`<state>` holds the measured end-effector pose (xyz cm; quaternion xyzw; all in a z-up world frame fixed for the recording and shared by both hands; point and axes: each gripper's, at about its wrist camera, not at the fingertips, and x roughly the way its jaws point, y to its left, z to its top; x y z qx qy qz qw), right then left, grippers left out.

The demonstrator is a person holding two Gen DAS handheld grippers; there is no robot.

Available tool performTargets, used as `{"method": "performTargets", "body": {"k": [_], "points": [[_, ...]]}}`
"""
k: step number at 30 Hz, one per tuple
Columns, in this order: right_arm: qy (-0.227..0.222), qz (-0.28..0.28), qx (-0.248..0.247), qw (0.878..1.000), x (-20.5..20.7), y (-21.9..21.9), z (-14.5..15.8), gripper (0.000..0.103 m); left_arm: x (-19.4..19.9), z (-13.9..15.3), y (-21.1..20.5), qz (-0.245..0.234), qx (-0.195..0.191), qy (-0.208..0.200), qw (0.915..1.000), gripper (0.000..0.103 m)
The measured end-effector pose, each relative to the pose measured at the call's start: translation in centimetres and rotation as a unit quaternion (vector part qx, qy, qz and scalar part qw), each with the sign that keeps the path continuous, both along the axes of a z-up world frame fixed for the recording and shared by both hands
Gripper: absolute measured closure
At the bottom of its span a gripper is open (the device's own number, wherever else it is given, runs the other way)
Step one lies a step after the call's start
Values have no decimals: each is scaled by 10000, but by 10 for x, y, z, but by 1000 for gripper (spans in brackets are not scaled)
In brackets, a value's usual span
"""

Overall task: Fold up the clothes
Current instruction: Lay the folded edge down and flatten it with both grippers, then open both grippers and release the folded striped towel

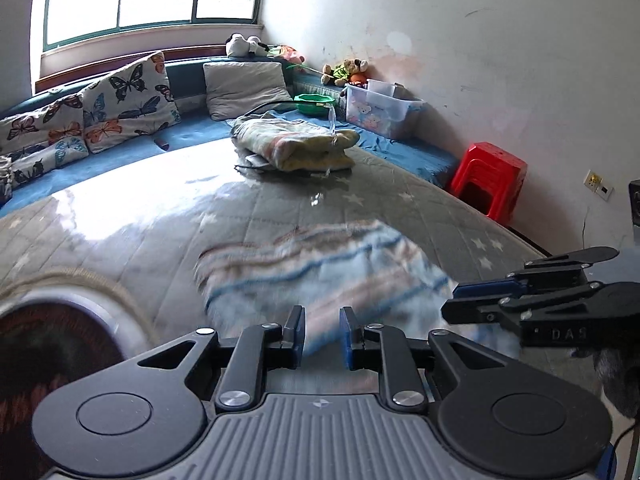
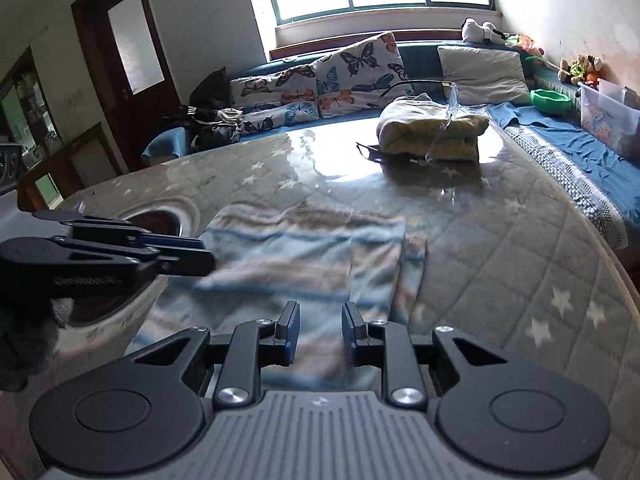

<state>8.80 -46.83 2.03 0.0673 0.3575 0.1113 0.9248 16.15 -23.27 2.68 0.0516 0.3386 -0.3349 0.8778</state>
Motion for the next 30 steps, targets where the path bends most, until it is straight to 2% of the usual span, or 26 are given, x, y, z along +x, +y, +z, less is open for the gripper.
{"method": "performTargets", "body": {"k": [8, 16, 20, 25, 26, 28, 30], "points": [[-133, -243, -62, 9996, -31, 6, -14, 80, -44, -16, 44, 386, -153, 265, 9988, 82], [-326, -383, -25, 9987, -44, 12, -15, 76, -57, -25, 58, 617, -530, 564, 9951, 82], [-371, -449, -78, 9983, -48, 14, -17, 75, -59, -32, 53, 742, -227, 552, 9955, 80], [-454, -413, -208, 9979, -53, 23, -14, 58, -64, -32, 64, 856, -321, 619, 9939, 79], [-489, -401, -248, 9977, -55, 27, -13, 55, -66, -30, 65, 888, -323, 601, 9937, 77], [-548, -385, -273, 9974, -58, 33, -12, 47, -70, -27, 69, 953, -328, 565, 9933, 63], [-589, -389, -244, 9972, -60, 38, -12, 40, -75, -24, 74, 990, -355, 513, 9931, 60]]}}
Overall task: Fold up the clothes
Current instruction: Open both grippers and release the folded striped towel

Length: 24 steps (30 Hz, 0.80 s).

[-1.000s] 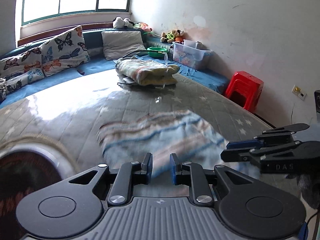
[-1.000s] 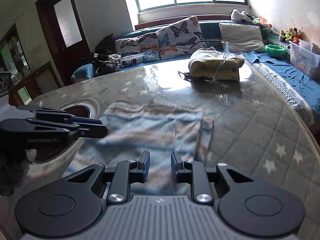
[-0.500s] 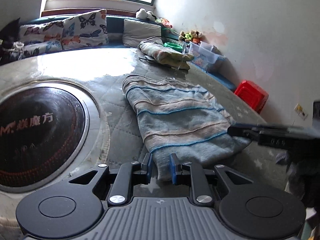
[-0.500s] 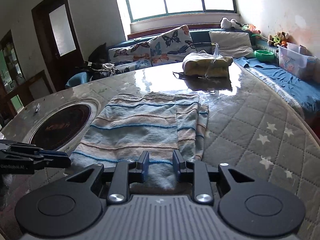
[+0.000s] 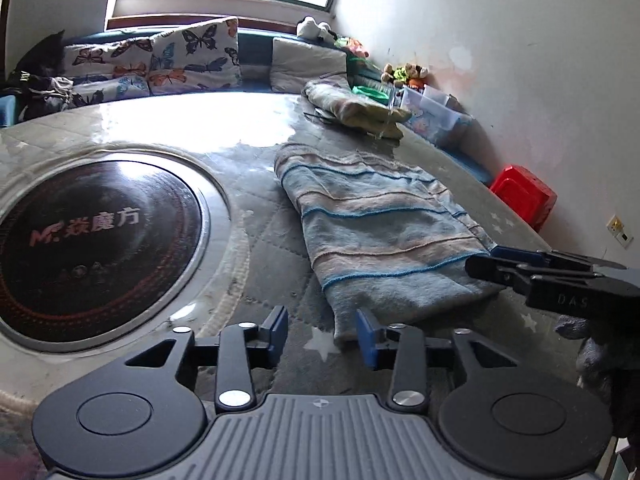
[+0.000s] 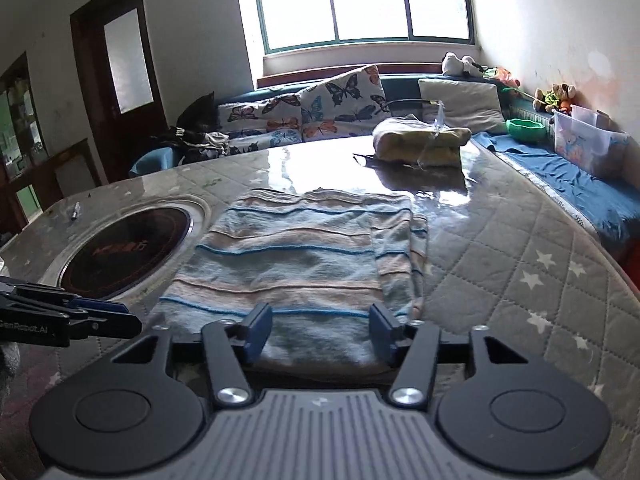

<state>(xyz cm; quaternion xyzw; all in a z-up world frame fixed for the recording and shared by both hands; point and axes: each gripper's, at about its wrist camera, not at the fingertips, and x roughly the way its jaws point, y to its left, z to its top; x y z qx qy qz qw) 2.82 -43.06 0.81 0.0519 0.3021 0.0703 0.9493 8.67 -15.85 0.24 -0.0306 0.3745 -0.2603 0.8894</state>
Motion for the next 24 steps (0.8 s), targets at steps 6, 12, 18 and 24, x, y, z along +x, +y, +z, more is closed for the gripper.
{"method": "performTargets", "body": {"k": [6, 12, 18, 24], "points": [[-76, 99, -7, 9999, -10, 17, -1, 19, -14, 5, 14, 167, 2, -115, 9998, 34], [-159, 130, -73, 9998, -21, 33, -1, 4, -28, 7, 22, 250, 63, -251, 9994, 14], [-183, 82, -133, 9997, -32, 47, -3, 0, -39, 7, 30, 285, 96, -371, 9989, 1], [-120, -122, -92, 9998, -38, 55, -4, 0, -47, 8, 39, 348, 44, -407, 9986, 0]]}}
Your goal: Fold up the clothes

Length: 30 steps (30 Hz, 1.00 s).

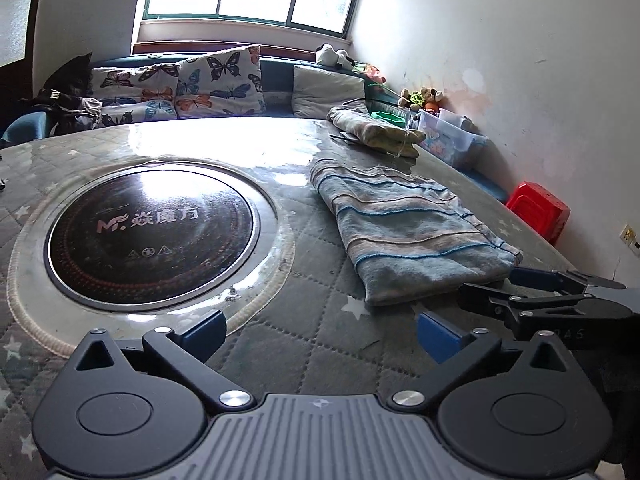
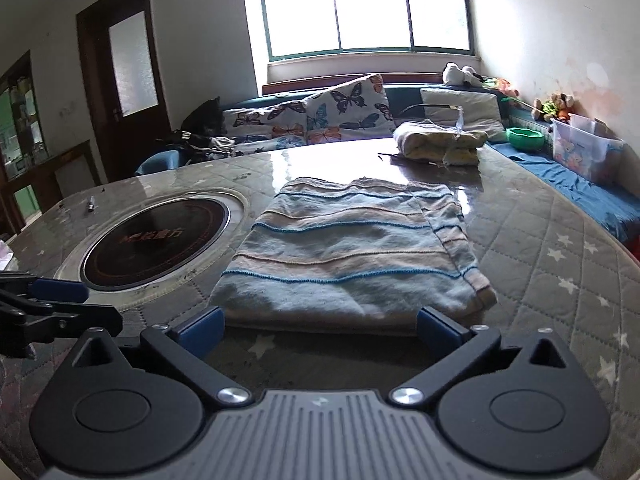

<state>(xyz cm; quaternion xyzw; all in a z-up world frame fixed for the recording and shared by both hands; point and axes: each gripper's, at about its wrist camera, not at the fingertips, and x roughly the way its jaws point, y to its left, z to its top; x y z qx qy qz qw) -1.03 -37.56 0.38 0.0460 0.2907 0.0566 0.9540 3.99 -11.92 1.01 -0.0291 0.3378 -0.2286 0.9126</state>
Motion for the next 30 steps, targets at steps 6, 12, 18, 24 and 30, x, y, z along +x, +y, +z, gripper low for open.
{"method": "performTargets", "body": {"k": [6, 12, 18, 24, 30], "points": [[6, -171, 116, 9998, -10, 6, -1, 0, -6, -1, 8, 139, 52, 18, 9999, 0], [74, -232, 84, 9997, -15, 13, -4, 0, -12, -2, 9, 181, 160, 31, 9997, 0], [123, -273, 51, 9995, -19, 17, -6, 0, -18, -4, 8, 198, 286, 18, 9994, 0], [178, -257, 23, 9995, -22, 20, -7, 0, -21, -5, 7, 233, 386, 26, 9990, 0], [227, -254, 3, 9994, -24, 23, -9, 0, -25, -8, 3, 202, 491, 46, 9986, 0]]}}
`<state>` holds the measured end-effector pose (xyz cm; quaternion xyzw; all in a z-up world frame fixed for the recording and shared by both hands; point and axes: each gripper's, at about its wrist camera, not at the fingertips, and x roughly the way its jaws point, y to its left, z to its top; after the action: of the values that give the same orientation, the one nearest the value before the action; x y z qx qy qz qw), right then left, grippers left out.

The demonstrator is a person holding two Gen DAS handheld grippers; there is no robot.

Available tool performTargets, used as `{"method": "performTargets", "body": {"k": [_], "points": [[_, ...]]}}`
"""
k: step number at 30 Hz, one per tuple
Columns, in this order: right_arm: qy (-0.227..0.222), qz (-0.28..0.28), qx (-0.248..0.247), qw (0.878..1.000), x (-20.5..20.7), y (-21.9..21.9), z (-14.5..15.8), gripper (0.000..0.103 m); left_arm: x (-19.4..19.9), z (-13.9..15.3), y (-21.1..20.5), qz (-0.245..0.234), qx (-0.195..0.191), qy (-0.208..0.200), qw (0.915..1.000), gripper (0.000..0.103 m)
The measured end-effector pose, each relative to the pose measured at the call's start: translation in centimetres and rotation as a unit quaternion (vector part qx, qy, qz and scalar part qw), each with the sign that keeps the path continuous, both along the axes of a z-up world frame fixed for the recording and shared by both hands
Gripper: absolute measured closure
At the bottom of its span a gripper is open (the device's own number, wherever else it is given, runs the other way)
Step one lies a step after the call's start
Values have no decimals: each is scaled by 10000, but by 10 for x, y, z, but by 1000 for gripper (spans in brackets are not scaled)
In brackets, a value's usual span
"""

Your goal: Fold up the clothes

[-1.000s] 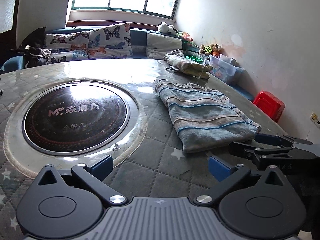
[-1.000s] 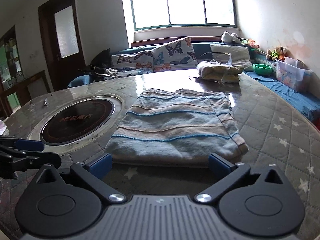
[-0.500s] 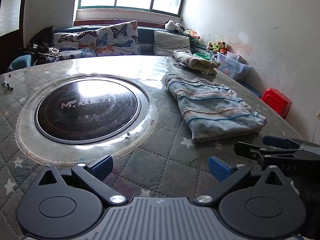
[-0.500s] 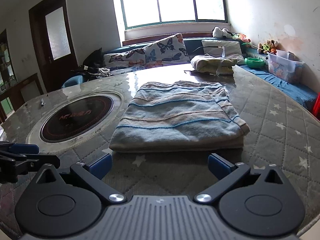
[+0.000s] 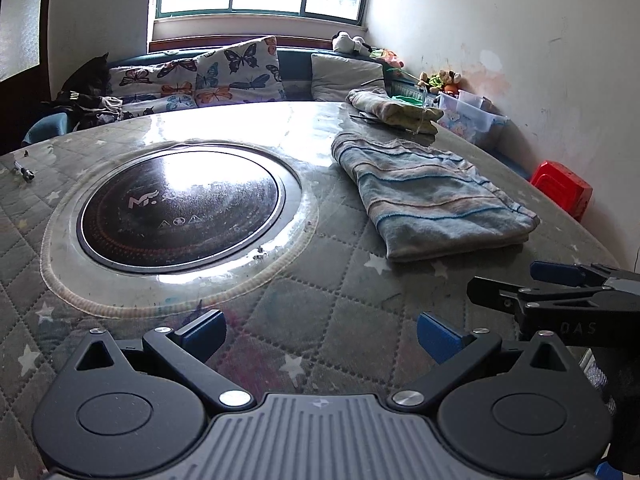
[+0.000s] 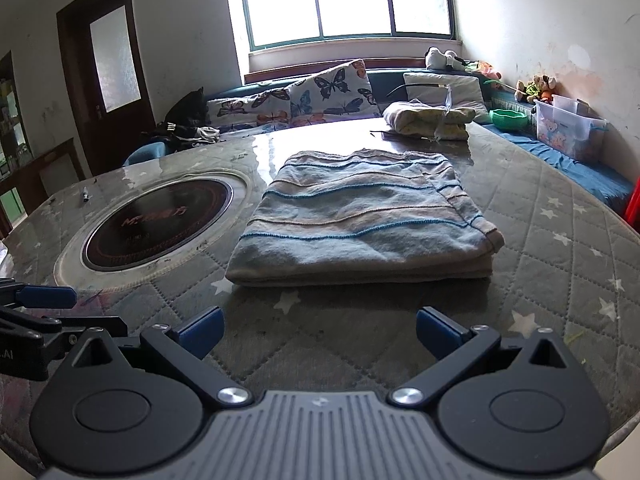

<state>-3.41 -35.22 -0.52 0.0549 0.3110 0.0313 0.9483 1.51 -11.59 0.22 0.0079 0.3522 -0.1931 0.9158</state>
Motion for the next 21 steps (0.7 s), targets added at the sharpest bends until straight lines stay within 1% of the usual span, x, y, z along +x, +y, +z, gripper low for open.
{"method": "performTargets", "body": {"k": [11, 21], "points": [[19, 16, -11, 10000, -3, 3, -1, 0, -5, -1, 0, 7, 43, -16, 10000, 0], [37, 8, 2, 10000, -5, 4, -4, 0, -9, -4, -7, -82, 97, 4, 9999, 0]]}}
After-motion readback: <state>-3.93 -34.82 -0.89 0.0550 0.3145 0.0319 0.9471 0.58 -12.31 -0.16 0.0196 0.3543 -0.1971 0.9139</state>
